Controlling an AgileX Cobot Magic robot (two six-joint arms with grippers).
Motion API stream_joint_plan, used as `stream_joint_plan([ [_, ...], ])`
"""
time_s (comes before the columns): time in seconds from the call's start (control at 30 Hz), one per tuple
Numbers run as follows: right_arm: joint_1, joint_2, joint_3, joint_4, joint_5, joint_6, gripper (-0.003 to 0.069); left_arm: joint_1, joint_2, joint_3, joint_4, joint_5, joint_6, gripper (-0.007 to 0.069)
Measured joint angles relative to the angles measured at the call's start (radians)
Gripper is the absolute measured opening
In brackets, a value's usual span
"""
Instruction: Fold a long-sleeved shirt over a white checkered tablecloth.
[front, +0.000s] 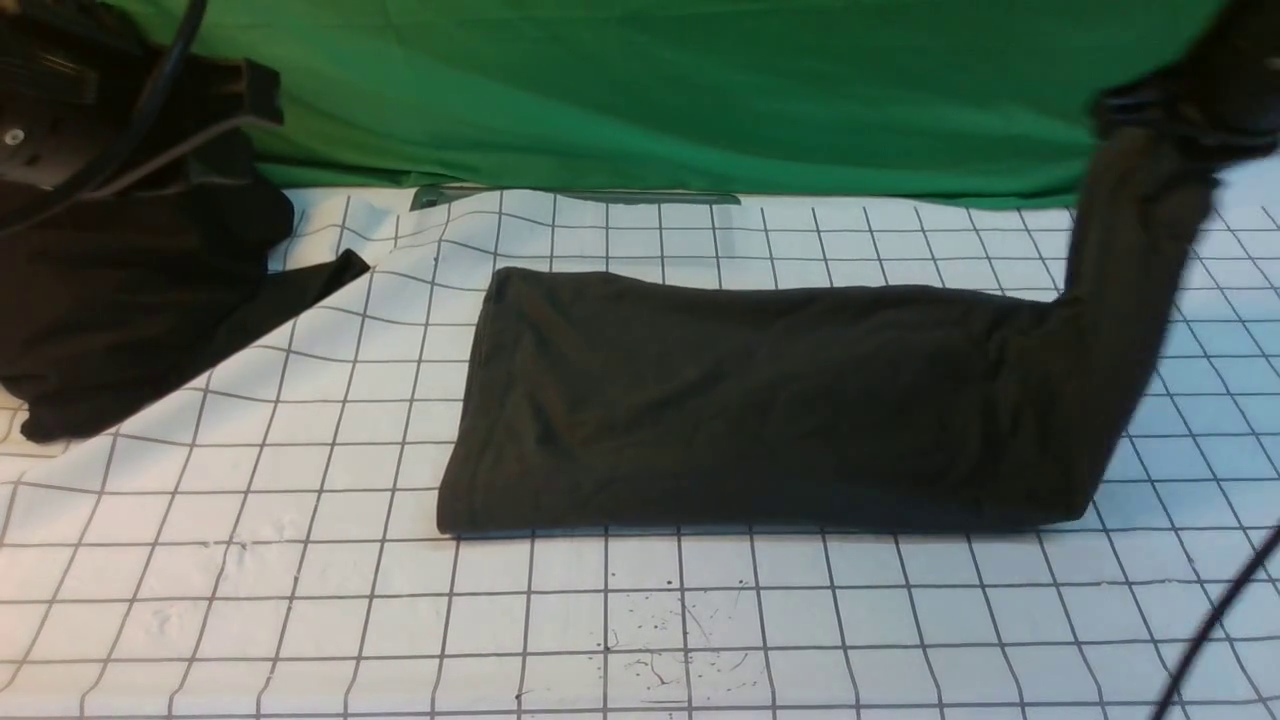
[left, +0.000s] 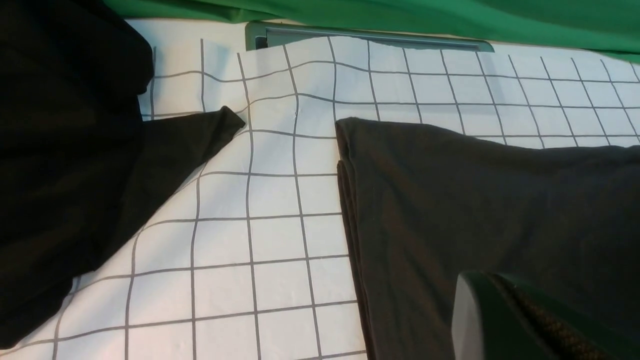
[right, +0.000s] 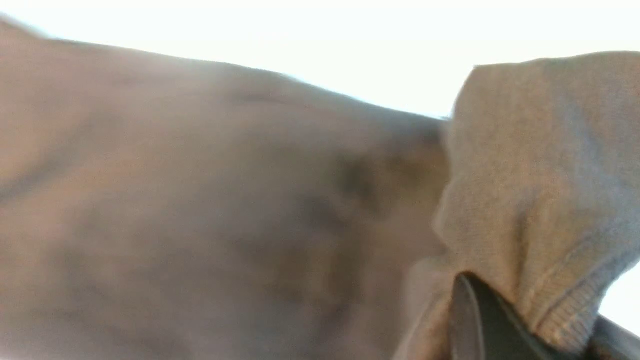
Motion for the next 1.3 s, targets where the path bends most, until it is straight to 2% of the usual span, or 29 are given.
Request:
stream_joint_plan([
  [0.2,0.218,0.081,-0.072,0.032,-0.046,0.090,0.0032,0.000,0.000,0.001,-0.004,0.006,0.000,-0.0001],
  [0.27,0.254,0.114,-0.088,0.051,-0.058,0.104,0.0032,0.000,0.000,0.001,-0.004,0.011,0.000,-0.0001],
  [0.37,0.351,0.222,-0.135,0.134,-0.118,0.134,0.0032,0.000,0.000,0.001,-0.004,0.026,0.000,-0.0001],
  [0.7,0.452,0.390,-0.165,0.290,-0.307,0.165,0.0047,0.000,0.000,0.002,-0.007,0.042,0.000,-0.0001],
  [0.77,0.464,0.409,-0.165,0.316,-0.340,0.165,0.0096,0.000,0.000,0.002,-0.007,0.045,0.000,-0.0001],
  [0.93,0.485,0.411,-0.168,0.344,-0.365,0.142,0.0395,0.000,0.000,0.002,-0.007,0.047,0.000,-0.0001],
  [0.97,0.485,0.411,-0.168,0.344,-0.362,0.138,0.0419,0.000,0.000,0.002,-0.007,0.047,0.000,-0.0001],
  [1.03,0.476,0.380,-0.168,0.344,-0.329,0.063,0.0527,0.000,0.000,0.002,-0.007,0.048,0.000,-0.0001],
  [1.1,0.455,0.340,-0.168,0.321,-0.276,-0.004,0.0554,0.000,0.000,0.002,-0.007,0.048,0.000,-0.0001],
  [1.17,0.418,0.275,-0.170,0.237,-0.192,-0.045,0.0526,0.000,0.007,0.002,-0.018,0.048,0.000,-0.0001],
  [1.23,0.375,0.209,-0.173,0.118,-0.106,-0.059,0.0434,0.000,0.022,0.002,-0.062,0.048,0.015,-0.0001],
  [1.27,0.347,0.185,-0.173,0.045,-0.075,-0.065,0.0373,0.000,0.036,0.002,-0.088,0.048,0.031,-0.0001],
  [1.3,0.301,0.148,-0.163,-0.033,-0.039,-0.072,0.0246,0.000,0.059,0.002,-0.144,0.048,0.063,-0.0001],
])
